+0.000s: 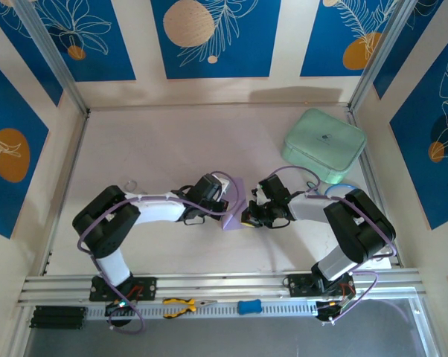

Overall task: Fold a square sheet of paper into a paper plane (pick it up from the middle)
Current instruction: Fold the triangle a second time at the center of the table.

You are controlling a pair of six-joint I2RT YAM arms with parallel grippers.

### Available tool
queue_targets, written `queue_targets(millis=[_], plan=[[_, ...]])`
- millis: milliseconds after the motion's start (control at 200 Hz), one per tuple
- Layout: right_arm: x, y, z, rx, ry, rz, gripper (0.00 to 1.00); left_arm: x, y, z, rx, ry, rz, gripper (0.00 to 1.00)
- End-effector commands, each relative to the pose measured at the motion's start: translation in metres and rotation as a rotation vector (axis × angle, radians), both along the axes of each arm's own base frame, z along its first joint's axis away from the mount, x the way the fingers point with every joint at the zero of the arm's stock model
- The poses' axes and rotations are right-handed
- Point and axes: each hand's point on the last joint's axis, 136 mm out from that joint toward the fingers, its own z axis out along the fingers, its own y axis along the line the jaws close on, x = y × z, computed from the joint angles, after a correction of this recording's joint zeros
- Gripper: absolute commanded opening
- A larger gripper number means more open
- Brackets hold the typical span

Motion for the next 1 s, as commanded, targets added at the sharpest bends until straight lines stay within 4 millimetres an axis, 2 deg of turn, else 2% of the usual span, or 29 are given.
queue_targets(millis=[0, 995], plan=[[-0.0157, -0.0101, -0.0126, -0.06, 0.068, 0.013, 0.07, 0.0068, 0.0036, -0.0019, 0.025, -0.007, 0.012, 0.0], [-0.0152, -0.0095, -0.0124, -0.062, 0.07, 0.02, 0.07, 0.0085, 0.0101, -0.0082, 0.052, 0.002, 0.043, 0.0]])
